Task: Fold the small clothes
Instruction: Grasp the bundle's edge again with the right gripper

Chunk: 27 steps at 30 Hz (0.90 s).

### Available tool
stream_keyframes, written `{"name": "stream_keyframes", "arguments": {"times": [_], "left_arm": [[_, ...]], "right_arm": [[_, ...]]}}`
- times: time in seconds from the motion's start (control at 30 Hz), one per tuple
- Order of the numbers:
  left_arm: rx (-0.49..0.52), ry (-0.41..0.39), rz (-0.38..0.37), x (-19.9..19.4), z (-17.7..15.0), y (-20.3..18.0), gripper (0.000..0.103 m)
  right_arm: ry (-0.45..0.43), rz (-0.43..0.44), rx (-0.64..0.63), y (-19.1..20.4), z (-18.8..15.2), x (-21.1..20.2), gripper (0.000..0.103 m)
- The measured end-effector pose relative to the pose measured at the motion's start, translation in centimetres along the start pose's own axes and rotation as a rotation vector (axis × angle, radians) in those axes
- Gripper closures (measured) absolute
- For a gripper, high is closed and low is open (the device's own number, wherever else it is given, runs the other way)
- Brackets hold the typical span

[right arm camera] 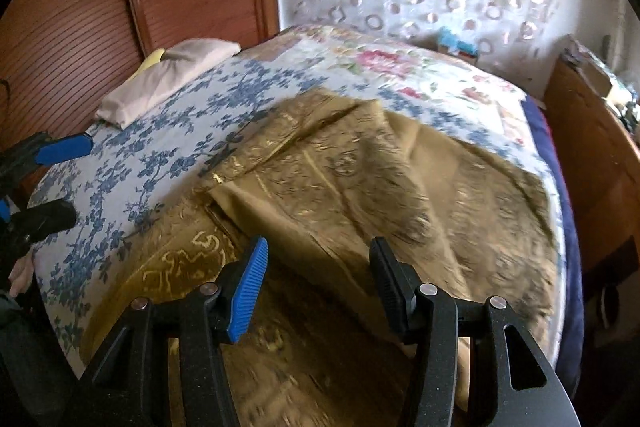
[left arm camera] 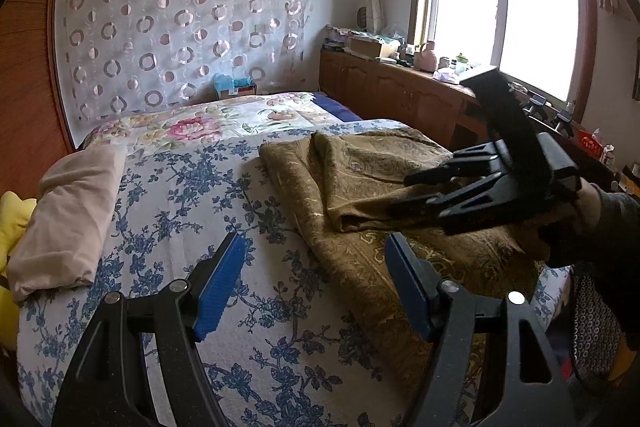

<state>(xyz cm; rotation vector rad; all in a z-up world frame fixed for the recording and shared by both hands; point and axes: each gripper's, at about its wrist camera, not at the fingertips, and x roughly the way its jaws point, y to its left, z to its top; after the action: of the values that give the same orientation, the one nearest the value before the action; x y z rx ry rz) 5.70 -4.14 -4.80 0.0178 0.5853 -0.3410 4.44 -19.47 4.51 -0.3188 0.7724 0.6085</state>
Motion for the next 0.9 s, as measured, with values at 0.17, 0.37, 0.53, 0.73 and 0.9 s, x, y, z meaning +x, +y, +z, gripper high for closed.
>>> {"name": "stream_keyframes", "arguments": {"times": [0.17,0.37,0.53,0.73,0.9], "left_arm": [[-0.006,0.002,-0.001,0.1,-0.3,0.1,0.03],[-0.003,0.008,-0.008,0.2,-0.5,0.1,0.03],[-0.004,0.012,-0.011,0.4,-0.5,0.0,0.03],[-0.003,0.025,-0.013,0.6,-0.8,-0.1,0.03],[-0.002,0.03,-0.017,0.7,-0.8,-0.2,0.03]], "right_arm": [[0.042,0.02,-0.024,0.0,0.4,1.2,0.048],[0.053,0.026,-0.044,0.1,0.3,2.0,0.047],[0.044,0.016,-0.059,0.7,0.3,2.5,0.045],[0.028,0.0,-0.071,1.6,0.2,2.6,0.045],[0.028,-0.019,-0.124,2.8,-0.1,2.4,0.045]]}}
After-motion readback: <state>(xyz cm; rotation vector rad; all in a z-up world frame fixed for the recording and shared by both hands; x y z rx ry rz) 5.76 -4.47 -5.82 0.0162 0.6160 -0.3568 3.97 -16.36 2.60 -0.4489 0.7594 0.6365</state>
